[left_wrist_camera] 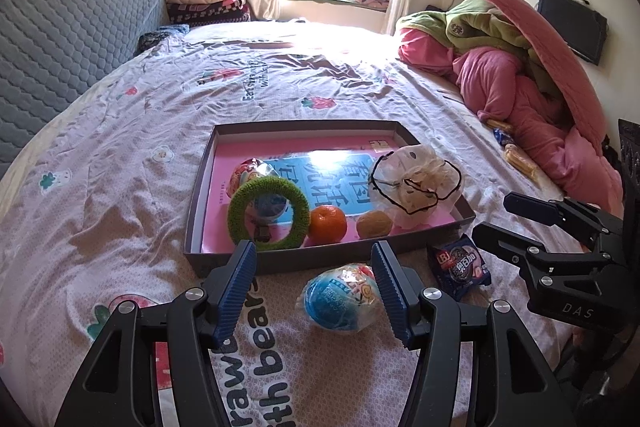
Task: Organize objects
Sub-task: 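Move the left tool to the blue egg while the right tool approaches the snack packet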
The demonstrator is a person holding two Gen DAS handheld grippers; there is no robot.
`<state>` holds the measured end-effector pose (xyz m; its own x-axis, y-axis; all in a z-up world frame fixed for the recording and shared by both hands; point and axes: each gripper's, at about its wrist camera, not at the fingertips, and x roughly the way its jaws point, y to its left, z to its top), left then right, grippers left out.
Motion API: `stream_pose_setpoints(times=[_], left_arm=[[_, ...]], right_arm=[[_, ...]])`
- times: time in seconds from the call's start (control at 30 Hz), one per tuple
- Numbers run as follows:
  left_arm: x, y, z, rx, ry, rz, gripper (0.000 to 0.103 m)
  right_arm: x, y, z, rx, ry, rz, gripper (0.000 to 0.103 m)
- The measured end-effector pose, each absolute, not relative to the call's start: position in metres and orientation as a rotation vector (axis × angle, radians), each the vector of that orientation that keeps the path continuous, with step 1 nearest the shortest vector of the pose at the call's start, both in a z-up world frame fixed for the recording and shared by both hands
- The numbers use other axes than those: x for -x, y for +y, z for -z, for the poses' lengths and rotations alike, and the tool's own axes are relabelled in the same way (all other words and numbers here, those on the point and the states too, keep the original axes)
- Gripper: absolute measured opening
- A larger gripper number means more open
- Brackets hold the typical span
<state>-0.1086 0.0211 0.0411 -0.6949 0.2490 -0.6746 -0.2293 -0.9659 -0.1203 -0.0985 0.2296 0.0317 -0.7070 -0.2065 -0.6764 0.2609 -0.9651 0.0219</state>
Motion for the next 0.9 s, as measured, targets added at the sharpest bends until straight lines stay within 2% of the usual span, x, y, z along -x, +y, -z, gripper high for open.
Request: stream_pose_setpoints(times=[0.57,0.9], left_arm=[[0.103,0.037,-0.011,1.105,0.062,-2.554,0.062],[0.111,0.037,0.006,1.148,0.050,-2.518,0.062]], right_arm=[[0.093,0.229,-0.011,-1.128,0.120,2.667,0.068],[0.096,0.232,-0.001,-1.170,0.106,2.654,0.068]])
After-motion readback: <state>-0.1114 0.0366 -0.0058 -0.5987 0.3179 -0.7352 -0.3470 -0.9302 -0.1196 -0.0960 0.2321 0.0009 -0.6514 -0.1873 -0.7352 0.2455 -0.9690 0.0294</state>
